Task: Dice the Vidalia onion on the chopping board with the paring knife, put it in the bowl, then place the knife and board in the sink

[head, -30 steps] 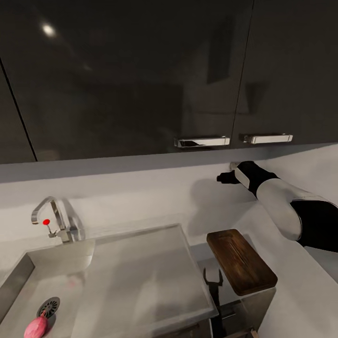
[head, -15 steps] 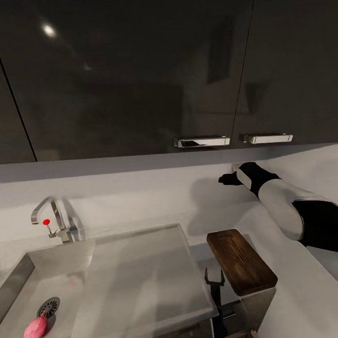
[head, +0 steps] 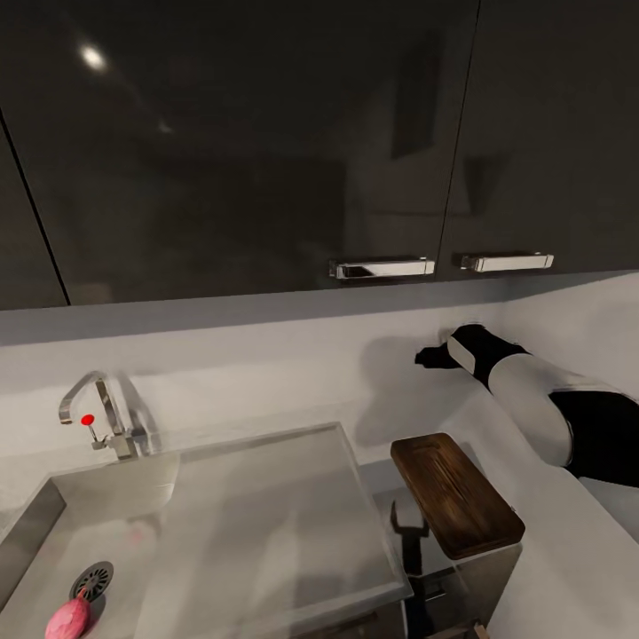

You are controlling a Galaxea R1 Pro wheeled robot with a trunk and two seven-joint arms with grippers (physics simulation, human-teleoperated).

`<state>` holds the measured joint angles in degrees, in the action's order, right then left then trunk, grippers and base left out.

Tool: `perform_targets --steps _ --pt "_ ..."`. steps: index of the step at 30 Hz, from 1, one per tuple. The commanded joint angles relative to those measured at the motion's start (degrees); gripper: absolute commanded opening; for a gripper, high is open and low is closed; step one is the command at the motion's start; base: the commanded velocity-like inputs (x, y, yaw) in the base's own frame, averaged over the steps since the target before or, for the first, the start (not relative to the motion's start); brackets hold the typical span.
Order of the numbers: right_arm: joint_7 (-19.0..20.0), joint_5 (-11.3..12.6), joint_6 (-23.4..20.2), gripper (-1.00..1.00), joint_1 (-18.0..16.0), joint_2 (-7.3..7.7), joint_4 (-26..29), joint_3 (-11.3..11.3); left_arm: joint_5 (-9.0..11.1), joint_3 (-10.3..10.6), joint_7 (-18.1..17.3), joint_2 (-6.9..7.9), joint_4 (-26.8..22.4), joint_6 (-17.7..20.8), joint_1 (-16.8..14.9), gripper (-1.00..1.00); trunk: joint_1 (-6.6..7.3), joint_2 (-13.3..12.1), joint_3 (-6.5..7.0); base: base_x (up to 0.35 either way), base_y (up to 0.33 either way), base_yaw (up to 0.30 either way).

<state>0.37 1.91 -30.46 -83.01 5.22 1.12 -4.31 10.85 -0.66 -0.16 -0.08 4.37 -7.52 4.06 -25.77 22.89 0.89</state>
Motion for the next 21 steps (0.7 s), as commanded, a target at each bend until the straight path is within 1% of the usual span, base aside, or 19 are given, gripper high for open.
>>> perform_targets --steps 1,4,6,8,9,11,14,16,18,21 --pt "0.06 0.2 -0.32 1.0 0.19 0.02 0.11 -0.43 0.31 -0.04 -0.02 -0.01 0.11 -0.3 -0.01 1.0 -0.02 0.03 0.0 0.0 0.0 0.0" --pt "0.18 -0.11 -0.29 1.0 0.92 0.2 0.08 -0.48 0.31 -0.04 0.05 -0.01 0.11 -0.3 -0.01 1.0 -0.02 0.03 0.0 0.0 0.0 0.0" --pt "0.25 -1.3 -0.25 1.0 1.23 0.26 0.05 -0.5 0.31 -0.04 0.1 -0.01 0.11 -0.3 -0.01 1.0 -0.02 0.03 0.0 0.0 0.0 0.0" --pt "0.6 -3.91 -0.23 1.0 1.8 0.29 0.05 -0.49 0.31 -0.04 0.14 -0.01 0.11 -0.3 -0.01 1.0 -0.02 0.03 0.0 0.0 0.0 0.0" --pt "1.87 -6.62 -0.22 1.0 2.34 0.44 0.08 -0.46 0.31 -0.04 0.15 -0.01 0.11 -0.3 -0.01 1.0 -0.02 0.03 0.0 0.0 0.0 0.0" --pt "4.01 -8.34 -0.21 1.0 2.59 0.74 0.1 -0.44 0.31 -0.04 0.2 -0.01 0.11 -0.3 0.0 1.0 -0.02 0.03 0.0 0.0 0.0 0.0" --pt "5.75 -9.14 -0.18 1.0 2.69 1.18 0.1 -0.44 0.31 -0.04 0.23 -0.01 0.11 -0.3 0.02 1.0 -0.02 0.03 0.0 0.0 0.0 0.0" --pt "6.6 -9.44 -0.19 1.0 2.73 1.99 0.11 -0.45 0.31 -0.04 0.24 -0.01 0.11 -0.3 0.0 1.0 -0.02 0.03 0.0 0.0 0.0 0.0" --pt "6.95 -9.49 -0.2 1.0 2.75 2.38 0.11 -0.47 0.31 -0.04 0.24 -0.04 0.11 -0.3 0.01 1.0 -0.02 0.03 0.0 0.0 0.0 0.0" --pt "7.75 -9.53 -0.16 1.0 2.76 2.56 0.11 -0.5 0.31 -0.04 0.24 -0.08 0.11 -0.3 0.0 1.0 -0.02 0.03 0.0 0.0 0.0 0.0"
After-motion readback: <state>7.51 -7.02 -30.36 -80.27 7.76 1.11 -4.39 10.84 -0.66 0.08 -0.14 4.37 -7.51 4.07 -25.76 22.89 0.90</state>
